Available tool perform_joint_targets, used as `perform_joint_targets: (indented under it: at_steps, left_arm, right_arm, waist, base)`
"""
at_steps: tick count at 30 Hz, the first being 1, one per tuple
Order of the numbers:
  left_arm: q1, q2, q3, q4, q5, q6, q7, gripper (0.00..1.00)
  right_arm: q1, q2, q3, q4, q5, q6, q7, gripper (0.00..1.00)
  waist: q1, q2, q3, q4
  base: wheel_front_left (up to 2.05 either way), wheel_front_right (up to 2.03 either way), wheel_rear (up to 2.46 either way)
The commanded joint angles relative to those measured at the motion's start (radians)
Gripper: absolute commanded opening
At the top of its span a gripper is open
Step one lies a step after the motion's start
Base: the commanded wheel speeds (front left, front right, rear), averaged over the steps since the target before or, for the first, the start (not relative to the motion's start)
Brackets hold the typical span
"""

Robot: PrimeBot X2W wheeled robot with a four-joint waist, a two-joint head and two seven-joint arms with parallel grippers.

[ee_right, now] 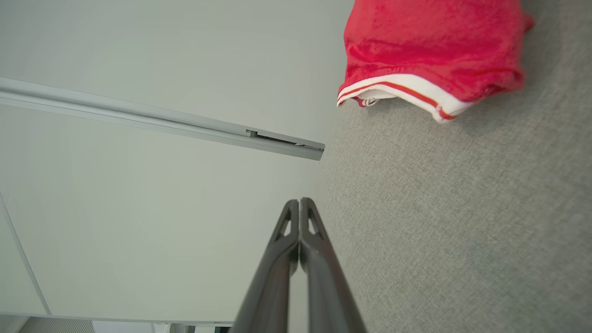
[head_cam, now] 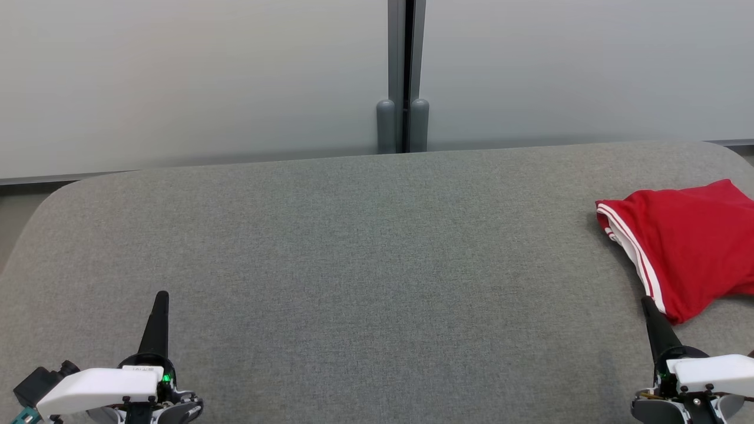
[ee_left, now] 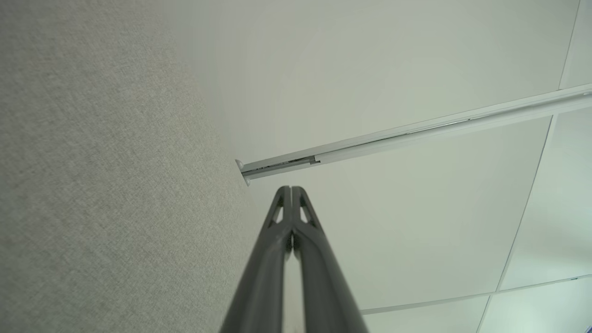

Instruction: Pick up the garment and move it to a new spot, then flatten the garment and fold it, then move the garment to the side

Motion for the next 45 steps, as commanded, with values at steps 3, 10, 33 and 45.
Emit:
perform_joint_targets:
  at_steps: [3, 10, 33, 45]
  left_arm:
    - [-0.028, 0.006, 0.007, -0.002, -0.038, -0.01, 0.011, 0.0]
    - [-0.038, 0.007, 0.011, 0.001, -0.083, -0.014, 0.022, 0.0]
    - [-0.071, 0.008, 0.021, 0.008, -0.216, -0.027, 0.06, 0.0]
    - [-0.071, 0.008, 0.021, 0.008, -0.216, -0.027, 0.06, 0.0]
  right_arm:
    - [-0.019, -0.007, -0.007, -0.011, 0.043, 0.0, 0.013, 0.0]
    - [-0.028, -0.007, -0.01, -0.013, 0.091, 0.0, 0.025, 0.0]
    - [-0.05, -0.007, -0.018, -0.02, 0.244, 0.0, 0.062, 0.0]
    - [-0.05, -0.007, -0.018, -0.02, 0.244, 0.0, 0.062, 0.0]
  waist:
    - [0.0, -0.0001, 0.001, 0.0]
    - [0.0, -0.0001, 0.003, 0.001]
    - [0.0, -0.0001, 0.01, 0.004]
    - [0.0, -0.0001, 0.01, 0.004]
  base:
    - [0.0, 0.0, 0.0]
    - [0.0, 0.0, 0.0]
    - [0.0, 0.0, 0.0]
    - [0.0, 0.0, 0.0]
